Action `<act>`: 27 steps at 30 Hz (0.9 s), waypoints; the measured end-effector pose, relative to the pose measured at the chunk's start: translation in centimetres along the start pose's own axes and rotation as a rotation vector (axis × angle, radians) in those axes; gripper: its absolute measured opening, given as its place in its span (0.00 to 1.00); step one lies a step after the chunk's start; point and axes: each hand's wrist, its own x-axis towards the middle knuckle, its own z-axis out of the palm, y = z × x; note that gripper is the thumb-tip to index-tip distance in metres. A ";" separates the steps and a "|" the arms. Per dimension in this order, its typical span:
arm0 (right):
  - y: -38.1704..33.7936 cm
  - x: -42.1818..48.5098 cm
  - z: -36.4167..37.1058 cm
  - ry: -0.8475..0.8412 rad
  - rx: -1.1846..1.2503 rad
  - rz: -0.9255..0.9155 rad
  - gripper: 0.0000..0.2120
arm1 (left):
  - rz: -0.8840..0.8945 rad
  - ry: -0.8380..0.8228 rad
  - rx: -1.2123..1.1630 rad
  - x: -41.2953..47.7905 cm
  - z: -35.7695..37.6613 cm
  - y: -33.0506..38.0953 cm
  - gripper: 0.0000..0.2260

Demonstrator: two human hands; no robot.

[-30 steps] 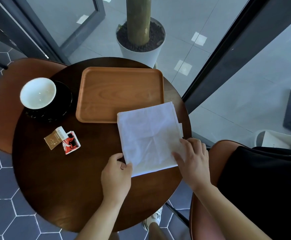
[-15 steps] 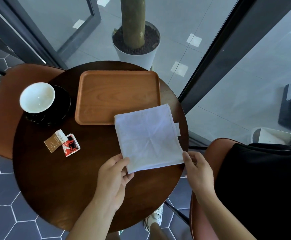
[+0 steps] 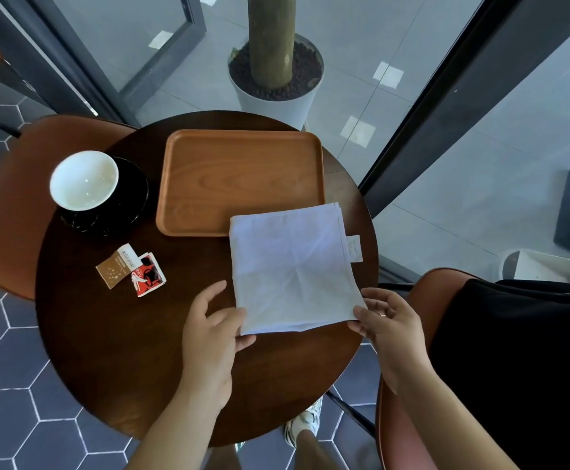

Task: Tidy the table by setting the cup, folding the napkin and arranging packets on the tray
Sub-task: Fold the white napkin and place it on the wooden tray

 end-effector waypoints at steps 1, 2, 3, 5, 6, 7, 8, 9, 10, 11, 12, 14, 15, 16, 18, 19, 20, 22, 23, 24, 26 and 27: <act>-0.1 0.0 -0.1 -0.033 0.001 0.015 0.11 | 0.076 0.001 0.084 0.0 -0.4 -0.2 0.17; -0.2 0.1 -0.2 -0.066 -0.004 0.033 0.10 | 0.118 -0.001 0.144 0.0 -0.8 -0.4 0.16; -0.3 0.1 -0.3 -0.096 -0.008 0.052 0.08 | 0.125 0.003 0.182 0.1 -1.1 -0.7 0.15; -0.7 0.2 -0.4 -0.141 -0.013 0.072 0.05 | 0.092 -0.008 0.219 0.4 -1.8 -0.9 0.15; -0.9 0.2 -0.5 -0.160 -0.019 0.074 0.05 | 0.083 -0.046 0.222 0.5 -2.2 -0.9 0.16; -1.1 0.3 -0.5 -0.183 -0.014 0.070 0.07 | 0.092 -0.098 0.238 0.5 -2.4 -0.7 0.18; -1.3 0.3 -0.6 -0.214 0.005 0.059 0.11 | 0.127 -0.151 0.281 0.5 -2.7 -0.4 0.20; -1.6 0.3 -0.8 -0.252 0.027 0.042 0.16 | 0.181 -0.187 0.352 0.6 -3.0 -0.2 0.23; -1.8 0.2 -0.9 -0.292 0.030 0.008 0.21 | 0.247 -0.208 0.435 0.7 -3.4 -0.1 0.23; -2.1 0.0 -0.9 -0.322 0.003 -0.045 0.23 | 0.307 -0.218 0.503 0.8 -3.8 0.1 0.23; -2.4 -0.2 -0.9 -0.335 -0.055 -0.115 0.24 | 0.352 -0.220 0.535 1.0 -4.2 0.2 0.23; -2.7 -0.7 -0.3 -0.306 -0.200 -0.254 0.22 | 0.405 -0.199 0.521 1.2 -5.0 0.3 0.20; -2.7 -0.8 0.1 -0.284 -0.254 -0.298 0.20 | 0.424 -0.179 0.512 1.2 -5.4 0.3 0.19; -2.8 -1.0 0.4 -0.267 -0.300 -0.331 0.19 | 0.440 -0.155 0.509 1.3 -5.9 0.3 0.18; -2.7 -1.2 1.2 -0.252 -0.399 -0.393 0.17 | 0.469 -0.110 0.515 1.3 -6.7 0.2 0.18; -2.6 -1.2 1.6 -0.254 -0.451 -0.433 0.15 | 0.486 -0.091 0.529 1.2 -7.2 0.1 0.18; -2.5 -1.3 1.9 -0.259 -0.503 -0.478 0.14 | 0.504 -0.073 0.548 1.1 -7.7 0.0 0.18; -2.2 -1.4 2.5 -0.270 -0.598 -0.555 0.13 | 0.533 -0.043 0.584 1.0 -8.7 -0.2 0.18; -2.1 -1.5 2.7 -0.272 -0.640 -0.578 0.12 | 0.544 -0.035 0.596 0.8 -9.1 -0.3 0.18; -2.0 -1.6 2.9 -0.275 -0.682 -0.601 0.11 | 0.552 -0.030 0.601 0.7 -9.6 -0.5 0.18; -1.8 -1.8 3.2 -0.306 -0.747 -0.629 0.10 | 0.539 -0.033 0.578 0.4 -10.6 -1.0 0.17; -1.8 -1.9 3.3 -0.328 -0.755 -0.615 0.11 | 0.523 -0.037 0.564 0.3 -11.1 -1.3 0.15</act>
